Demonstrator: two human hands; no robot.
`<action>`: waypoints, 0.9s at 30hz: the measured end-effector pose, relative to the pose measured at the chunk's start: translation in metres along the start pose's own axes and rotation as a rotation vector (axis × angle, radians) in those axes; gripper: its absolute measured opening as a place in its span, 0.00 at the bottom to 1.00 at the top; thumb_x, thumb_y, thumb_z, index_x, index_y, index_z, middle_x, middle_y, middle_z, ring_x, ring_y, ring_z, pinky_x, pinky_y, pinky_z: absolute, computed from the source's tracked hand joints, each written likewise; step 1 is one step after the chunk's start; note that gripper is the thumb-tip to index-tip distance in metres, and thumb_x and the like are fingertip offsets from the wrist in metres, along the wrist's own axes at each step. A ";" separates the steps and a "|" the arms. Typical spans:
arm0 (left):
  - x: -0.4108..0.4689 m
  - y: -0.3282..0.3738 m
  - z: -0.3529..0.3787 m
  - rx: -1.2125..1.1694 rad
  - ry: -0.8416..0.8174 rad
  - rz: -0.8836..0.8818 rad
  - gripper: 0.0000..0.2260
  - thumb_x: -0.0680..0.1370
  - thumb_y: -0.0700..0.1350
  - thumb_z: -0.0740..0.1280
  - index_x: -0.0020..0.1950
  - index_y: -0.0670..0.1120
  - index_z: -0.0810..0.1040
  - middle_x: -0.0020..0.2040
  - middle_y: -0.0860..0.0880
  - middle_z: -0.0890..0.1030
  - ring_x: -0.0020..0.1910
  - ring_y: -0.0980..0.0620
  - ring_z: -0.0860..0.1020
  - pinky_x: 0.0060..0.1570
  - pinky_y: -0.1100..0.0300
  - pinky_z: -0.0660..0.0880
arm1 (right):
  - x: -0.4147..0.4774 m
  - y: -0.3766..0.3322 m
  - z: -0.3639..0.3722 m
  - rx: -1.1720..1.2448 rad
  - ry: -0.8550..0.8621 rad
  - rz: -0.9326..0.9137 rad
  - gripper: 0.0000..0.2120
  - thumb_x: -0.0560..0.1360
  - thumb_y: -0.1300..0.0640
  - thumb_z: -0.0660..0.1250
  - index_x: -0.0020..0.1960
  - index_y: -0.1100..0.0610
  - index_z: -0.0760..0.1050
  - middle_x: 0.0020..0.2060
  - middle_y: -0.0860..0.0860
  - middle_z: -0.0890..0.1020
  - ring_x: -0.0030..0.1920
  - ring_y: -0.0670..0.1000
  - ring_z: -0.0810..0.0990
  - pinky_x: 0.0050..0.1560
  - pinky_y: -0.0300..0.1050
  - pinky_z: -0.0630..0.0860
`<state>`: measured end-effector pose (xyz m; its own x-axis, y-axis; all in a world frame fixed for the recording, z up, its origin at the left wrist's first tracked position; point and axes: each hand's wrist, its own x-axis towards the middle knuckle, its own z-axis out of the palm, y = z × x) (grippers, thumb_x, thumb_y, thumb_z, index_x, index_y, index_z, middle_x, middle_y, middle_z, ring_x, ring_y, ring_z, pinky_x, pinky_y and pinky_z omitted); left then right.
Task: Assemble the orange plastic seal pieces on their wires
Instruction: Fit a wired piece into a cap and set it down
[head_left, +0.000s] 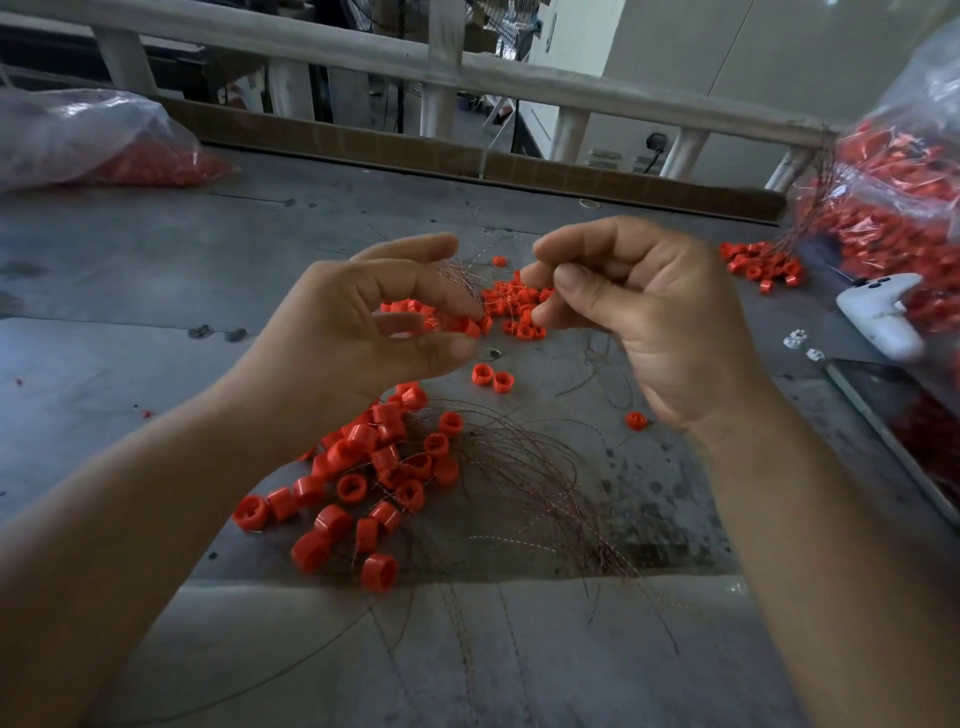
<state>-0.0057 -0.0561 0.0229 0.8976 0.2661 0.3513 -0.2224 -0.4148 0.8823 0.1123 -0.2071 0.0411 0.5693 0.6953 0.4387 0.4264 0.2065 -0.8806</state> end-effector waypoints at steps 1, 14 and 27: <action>0.000 0.001 0.000 -0.020 -0.023 -0.007 0.12 0.57 0.56 0.69 0.39 0.58 0.82 0.56 0.62 0.78 0.55 0.67 0.76 0.49 0.74 0.73 | 0.000 -0.001 0.001 0.030 -0.012 0.003 0.11 0.72 0.70 0.63 0.44 0.55 0.77 0.35 0.47 0.84 0.33 0.44 0.81 0.37 0.35 0.77; -0.003 0.006 -0.004 -0.017 0.010 -0.032 0.12 0.58 0.50 0.69 0.40 0.54 0.80 0.35 0.57 0.83 0.32 0.59 0.81 0.34 0.75 0.73 | 0.001 -0.002 -0.012 -0.361 0.233 0.081 0.10 0.73 0.65 0.66 0.50 0.52 0.77 0.43 0.43 0.81 0.44 0.38 0.79 0.45 0.28 0.72; -0.004 0.008 0.006 0.067 -0.071 -0.002 0.15 0.57 0.54 0.69 0.41 0.54 0.82 0.39 0.55 0.84 0.36 0.56 0.81 0.40 0.69 0.78 | -0.010 -0.002 0.019 -0.659 -0.151 -0.174 0.13 0.71 0.70 0.66 0.53 0.59 0.80 0.42 0.42 0.78 0.45 0.41 0.79 0.48 0.28 0.73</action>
<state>-0.0087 -0.0657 0.0262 0.9234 0.2052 0.3245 -0.1968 -0.4726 0.8590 0.0919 -0.2014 0.0349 0.3708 0.7878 0.4917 0.8671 -0.1041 -0.4871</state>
